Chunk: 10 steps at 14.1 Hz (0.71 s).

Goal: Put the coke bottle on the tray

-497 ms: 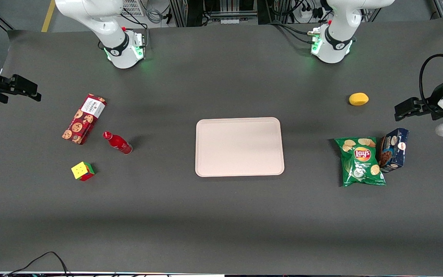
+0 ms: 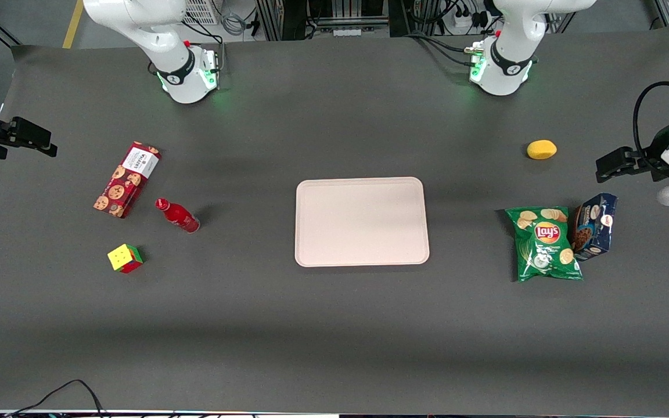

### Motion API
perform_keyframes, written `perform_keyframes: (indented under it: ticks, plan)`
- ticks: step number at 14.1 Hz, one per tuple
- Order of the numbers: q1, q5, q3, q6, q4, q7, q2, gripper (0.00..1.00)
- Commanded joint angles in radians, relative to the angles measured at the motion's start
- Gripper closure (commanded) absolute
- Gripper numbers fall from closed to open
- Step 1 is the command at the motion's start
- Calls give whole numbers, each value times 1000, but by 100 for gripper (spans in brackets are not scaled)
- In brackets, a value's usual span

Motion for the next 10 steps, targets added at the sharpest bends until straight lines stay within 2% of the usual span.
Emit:
perform_keyframes:
  ticks: [1,7,10]
  plan:
    - [5,-5,-8,-5,16,-7,12,0]
    - [27,1,-3,-6,14,4,7,0]
    - [91,5,-2,-34,13,-8,-2,0]
